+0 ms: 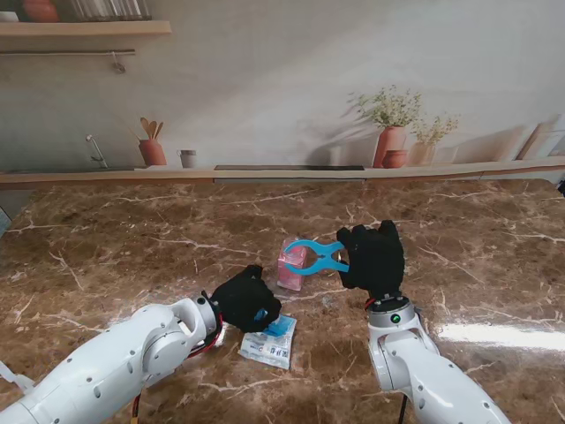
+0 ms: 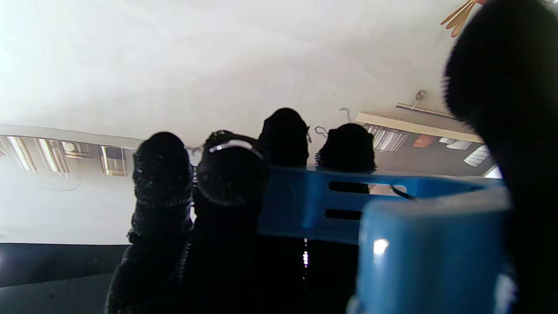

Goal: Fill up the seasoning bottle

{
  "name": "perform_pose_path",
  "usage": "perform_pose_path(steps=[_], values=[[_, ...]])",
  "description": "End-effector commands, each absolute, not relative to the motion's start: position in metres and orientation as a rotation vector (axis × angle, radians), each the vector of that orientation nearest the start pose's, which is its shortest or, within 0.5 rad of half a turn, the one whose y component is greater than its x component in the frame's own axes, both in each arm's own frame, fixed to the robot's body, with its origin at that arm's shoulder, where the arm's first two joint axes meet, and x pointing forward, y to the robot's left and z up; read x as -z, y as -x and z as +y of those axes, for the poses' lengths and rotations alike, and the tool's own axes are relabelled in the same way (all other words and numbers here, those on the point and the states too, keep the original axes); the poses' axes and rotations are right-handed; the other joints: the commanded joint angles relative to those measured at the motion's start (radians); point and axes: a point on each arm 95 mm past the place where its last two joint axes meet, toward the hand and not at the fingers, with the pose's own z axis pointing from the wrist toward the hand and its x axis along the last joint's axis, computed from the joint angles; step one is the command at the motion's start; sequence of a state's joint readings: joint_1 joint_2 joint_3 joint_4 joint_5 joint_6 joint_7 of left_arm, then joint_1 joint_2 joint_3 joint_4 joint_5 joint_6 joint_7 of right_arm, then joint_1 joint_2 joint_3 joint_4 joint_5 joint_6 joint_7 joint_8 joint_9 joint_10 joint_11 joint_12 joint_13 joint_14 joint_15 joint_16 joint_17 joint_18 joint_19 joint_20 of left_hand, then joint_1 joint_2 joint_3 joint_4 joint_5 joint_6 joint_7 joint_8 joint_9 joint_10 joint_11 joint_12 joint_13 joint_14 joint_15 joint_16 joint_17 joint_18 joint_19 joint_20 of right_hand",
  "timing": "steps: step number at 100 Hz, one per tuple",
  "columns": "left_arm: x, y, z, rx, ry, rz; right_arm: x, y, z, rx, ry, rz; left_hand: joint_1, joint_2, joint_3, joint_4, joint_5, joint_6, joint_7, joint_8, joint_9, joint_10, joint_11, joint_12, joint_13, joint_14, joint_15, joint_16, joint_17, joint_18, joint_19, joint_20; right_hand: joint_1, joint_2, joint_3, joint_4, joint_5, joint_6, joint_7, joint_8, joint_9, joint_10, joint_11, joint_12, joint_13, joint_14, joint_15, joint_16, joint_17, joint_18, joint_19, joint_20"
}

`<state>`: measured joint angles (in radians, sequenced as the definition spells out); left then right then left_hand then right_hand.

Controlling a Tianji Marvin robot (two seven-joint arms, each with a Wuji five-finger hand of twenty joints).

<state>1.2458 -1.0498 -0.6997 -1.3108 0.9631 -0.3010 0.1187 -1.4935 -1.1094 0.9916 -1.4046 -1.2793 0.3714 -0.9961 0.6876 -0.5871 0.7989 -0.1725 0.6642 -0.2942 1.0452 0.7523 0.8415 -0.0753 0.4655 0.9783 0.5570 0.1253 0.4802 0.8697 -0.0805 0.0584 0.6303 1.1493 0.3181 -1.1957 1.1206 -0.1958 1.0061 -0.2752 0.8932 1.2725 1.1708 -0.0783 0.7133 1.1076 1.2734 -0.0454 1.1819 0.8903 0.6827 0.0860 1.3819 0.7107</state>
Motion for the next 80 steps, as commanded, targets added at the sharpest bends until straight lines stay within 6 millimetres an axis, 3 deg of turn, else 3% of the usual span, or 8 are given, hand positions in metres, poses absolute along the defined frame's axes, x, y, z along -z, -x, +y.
perform_pose_path(steps=[1,15,28,48,55,62,68,80], values=[[0.4052,-0.3896,-0.0844,1.614,0.879,2.088,0.3182,-0.3687,0.0258,-1.478,-0.417,0.878,0.048,-0.081,-0.021,-0.026,-0.068,-0.021,0.032,0.091,0.064,0.007,0.019,0.005,0.069,0.036,0.031,0.002,0.000,0.043,0.128,-0.051,0.126,0.193,0.099,0.030,0.203,-0.168,0.329,0.097,0.206,-0.178,0.369,0.053,-0.024,-0.082,-0.009,0.018,-0.011,0.009,-0.008,0.025],[0.4071,-0.3886,-0.0845,1.585,0.886,2.047,0.3188,-0.3683,0.0257,-1.484,-0.421,0.878,-0.035,-0.082,0.049,-0.030,-0.206,0.039,-0.005,0.150,0.026,-0.018,0.105,0.033,0.101,0.043,0.063,0.040,0.002,0.061,0.219,-0.154,0.124,0.192,0.099,0.029,0.202,-0.170,0.328,0.098,0.205,-0.179,0.369,0.053,-0.024,-0.083,-0.010,0.018,-0.011,0.008,-0.009,0.025],[0.4083,-0.3868,-0.0839,1.562,0.892,2.032,0.3191,-0.3680,0.0254,-1.488,-0.423,0.877,-0.136,-0.088,0.093,0.030,-0.319,0.142,-0.133,0.070,-0.074,-0.036,0.210,-0.144,0.100,0.046,0.068,0.054,-0.001,0.069,0.229,-0.178,0.124,0.191,0.099,0.028,0.202,-0.171,0.328,0.099,0.205,-0.179,0.368,0.053,-0.024,-0.084,-0.010,0.018,-0.010,0.008,-0.009,0.025],[0.4089,-0.3852,-0.0821,1.510,0.899,2.041,0.3188,-0.3681,0.0249,-1.492,-0.426,0.877,-0.181,-0.110,0.040,0.021,-0.302,0.314,-0.497,-0.354,-0.083,-0.037,0.245,-0.153,0.092,0.057,0.060,0.054,-0.003,0.079,0.203,-0.193,0.122,0.194,0.099,0.028,0.201,-0.173,0.326,0.101,0.204,-0.181,0.367,0.054,-0.025,-0.084,-0.011,0.019,-0.010,0.008,-0.009,0.025],[0.4088,-0.3846,-0.0806,1.473,0.897,2.072,0.3186,-0.3683,0.0249,-1.495,-0.426,0.875,-0.185,-0.106,-0.002,0.024,-0.174,0.261,-0.489,-0.387,-0.077,-0.023,0.233,-0.137,0.040,0.054,0.042,0.057,-0.003,0.071,0.123,-0.223,0.121,0.195,0.099,0.028,0.201,-0.174,0.326,0.101,0.204,-0.181,0.367,0.054,-0.024,-0.084,-0.011,0.019,-0.010,0.008,-0.009,0.025],[0.4091,-0.3848,-0.0795,1.463,0.887,2.086,0.3184,-0.3683,0.0247,-1.493,-0.426,0.875,-0.169,-0.104,-0.006,0.032,0.000,0.157,-0.290,-0.264,-0.081,-0.005,0.208,-0.084,-0.002,0.053,0.035,0.079,-0.006,0.071,0.077,-0.199,0.122,0.195,0.099,0.028,0.201,-0.174,0.326,0.102,0.204,-0.181,0.367,0.054,-0.025,-0.084,-0.012,0.019,-0.011,0.008,-0.010,0.025],[0.4100,-0.3843,-0.0796,1.467,0.900,2.087,0.3184,-0.3682,0.0246,-1.491,-0.426,0.875,-0.102,-0.130,-0.053,-0.033,0.026,0.102,-0.141,-0.130,-0.107,0.001,0.186,-0.067,-0.047,0.046,0.034,0.094,-0.010,0.052,0.039,-0.185,0.124,0.195,0.100,0.028,0.201,-0.174,0.326,0.102,0.204,-0.181,0.367,0.054,-0.025,-0.084,-0.012,0.019,-0.011,0.008,-0.010,0.025],[0.4114,-0.3849,-0.0809,1.492,0.913,2.072,0.3185,-0.3681,0.0243,-1.487,-0.426,0.879,0.007,-0.128,-0.080,-0.026,0.060,-0.008,0.045,0.095,-0.036,-0.010,0.103,-0.170,-0.005,0.034,0.034,0.066,-0.004,0.030,0.062,-0.114,0.124,0.196,0.099,0.028,0.201,-0.174,0.325,0.103,0.204,-0.181,0.367,0.054,-0.026,-0.085,-0.013,0.019,-0.011,0.008,-0.010,0.025]])
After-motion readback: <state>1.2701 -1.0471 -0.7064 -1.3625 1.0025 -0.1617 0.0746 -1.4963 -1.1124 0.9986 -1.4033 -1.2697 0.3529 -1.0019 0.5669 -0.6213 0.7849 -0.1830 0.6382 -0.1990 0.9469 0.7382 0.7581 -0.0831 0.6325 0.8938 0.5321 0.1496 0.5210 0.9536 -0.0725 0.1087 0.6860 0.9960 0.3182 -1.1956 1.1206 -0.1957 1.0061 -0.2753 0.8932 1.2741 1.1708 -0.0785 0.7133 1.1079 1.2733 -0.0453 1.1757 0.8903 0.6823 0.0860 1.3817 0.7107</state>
